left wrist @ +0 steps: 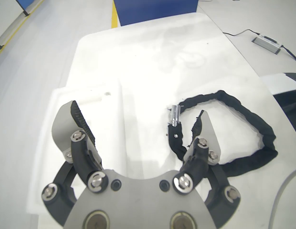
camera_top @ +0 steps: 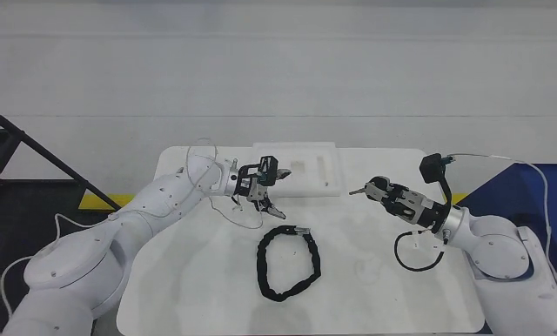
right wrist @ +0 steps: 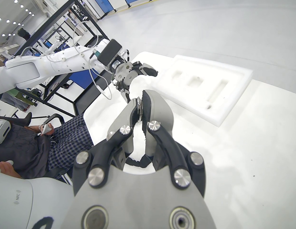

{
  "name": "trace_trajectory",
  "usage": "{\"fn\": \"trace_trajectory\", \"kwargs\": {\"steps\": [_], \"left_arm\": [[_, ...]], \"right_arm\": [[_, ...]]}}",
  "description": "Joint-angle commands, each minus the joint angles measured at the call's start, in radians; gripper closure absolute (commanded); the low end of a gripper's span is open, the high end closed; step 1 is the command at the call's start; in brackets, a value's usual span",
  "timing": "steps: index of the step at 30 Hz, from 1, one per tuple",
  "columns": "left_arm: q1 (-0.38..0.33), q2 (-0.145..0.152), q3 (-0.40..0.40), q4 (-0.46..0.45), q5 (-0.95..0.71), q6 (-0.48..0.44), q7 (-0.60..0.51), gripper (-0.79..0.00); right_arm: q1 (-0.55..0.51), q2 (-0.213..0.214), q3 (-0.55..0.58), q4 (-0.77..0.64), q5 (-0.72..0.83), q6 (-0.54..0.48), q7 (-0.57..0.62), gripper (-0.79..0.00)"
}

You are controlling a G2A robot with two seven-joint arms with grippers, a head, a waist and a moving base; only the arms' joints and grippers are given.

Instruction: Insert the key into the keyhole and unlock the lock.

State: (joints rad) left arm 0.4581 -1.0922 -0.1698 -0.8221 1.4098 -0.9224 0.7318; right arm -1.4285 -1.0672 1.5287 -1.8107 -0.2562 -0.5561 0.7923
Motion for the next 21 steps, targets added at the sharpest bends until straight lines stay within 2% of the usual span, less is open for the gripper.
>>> {"fn": "trace_trajectory", "kwargs": {"steps": [1,5,8,21], "left_arm": [[0.011,-0.004,0.0,0.001,0.039,-0.025,0.008,-0.785],[0.019,-0.015,0.0,-0.01,0.115,-0.088,-0.007,-0.785],[0.02,-0.028,0.0,-0.016,0.161,-0.09,-0.028,-0.785],[0.02,-0.028,0.0,-0.016,0.161,-0.09,-0.028,-0.785]], "right_arm": [[0.0,0.0,0.0,0.0,0.0,0.0,0.0,0.0],[0.0,0.0,0.0,0.0,0.0,0.0,0.0,0.0],[0.0,0.0,0.0,0.0,0.0,0.0,0.0,0.0],[0.0,0.0,0.0,0.0,0.0,0.0,0.0,0.0]]}}
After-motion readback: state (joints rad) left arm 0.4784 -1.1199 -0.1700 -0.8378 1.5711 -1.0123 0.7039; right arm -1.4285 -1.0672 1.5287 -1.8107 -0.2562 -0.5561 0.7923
